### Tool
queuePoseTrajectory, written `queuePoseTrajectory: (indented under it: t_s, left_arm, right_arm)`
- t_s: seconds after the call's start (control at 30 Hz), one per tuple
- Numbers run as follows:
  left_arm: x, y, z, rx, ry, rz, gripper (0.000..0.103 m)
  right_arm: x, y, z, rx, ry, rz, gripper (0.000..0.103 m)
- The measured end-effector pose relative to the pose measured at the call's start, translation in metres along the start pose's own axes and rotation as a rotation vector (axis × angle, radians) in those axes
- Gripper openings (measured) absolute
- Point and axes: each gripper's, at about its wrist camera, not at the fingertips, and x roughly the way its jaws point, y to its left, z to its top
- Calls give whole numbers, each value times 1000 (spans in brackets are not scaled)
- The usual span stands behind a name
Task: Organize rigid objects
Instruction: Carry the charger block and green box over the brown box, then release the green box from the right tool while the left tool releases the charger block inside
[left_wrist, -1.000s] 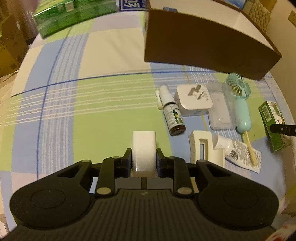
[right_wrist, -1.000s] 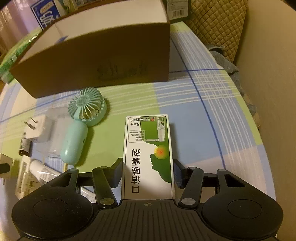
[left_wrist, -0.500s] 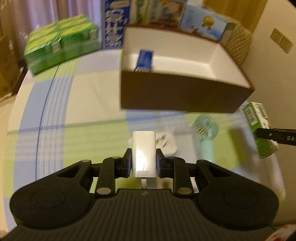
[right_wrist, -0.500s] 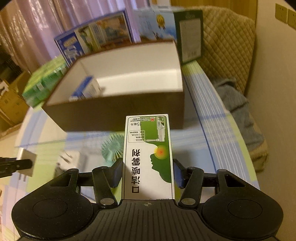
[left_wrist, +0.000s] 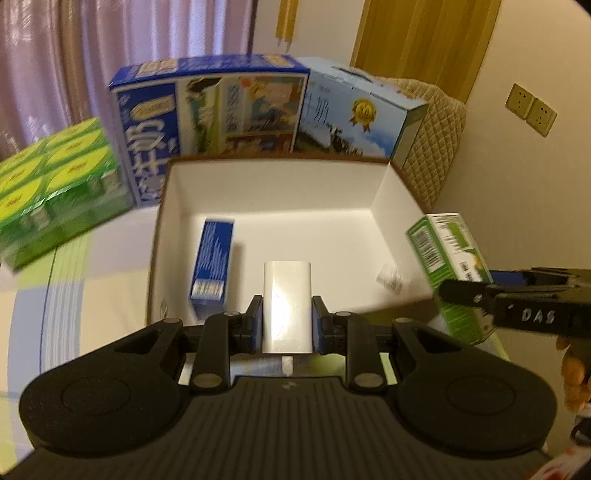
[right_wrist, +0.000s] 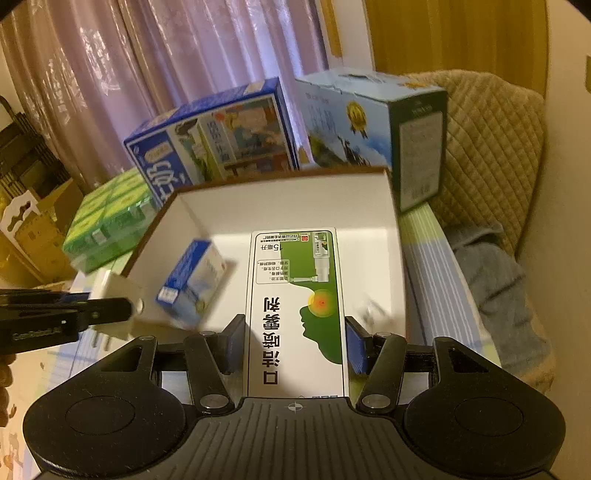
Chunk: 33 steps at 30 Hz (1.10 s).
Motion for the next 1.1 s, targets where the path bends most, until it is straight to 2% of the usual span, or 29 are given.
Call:
queuePoseTrajectory:
  t_s: [0.3,0.7,0.9,0.97,1.03,1.1]
  left_arm:
    - [68,-5,44,13,67,20,21]
    - [144,10,41,12,205,67,21]
    - [162,14,39,21,228,83,21]
    - [162,13,40,44,206,85,22]
    - [159,12,44,55,183,85,39]
    - [157,12,47,57,163,86,43]
  right_arm:
    - [51,-17,35,18,26,-32,52]
    - [108,-26,39,30,103,-55,52]
    - [122,-27,40,36,124,-62,52]
    - [125,-29,40,43,124,-63,52]
    - [126,-30,41,56,121,-60,52]
    - [127,-30,43,61,108,-62,52]
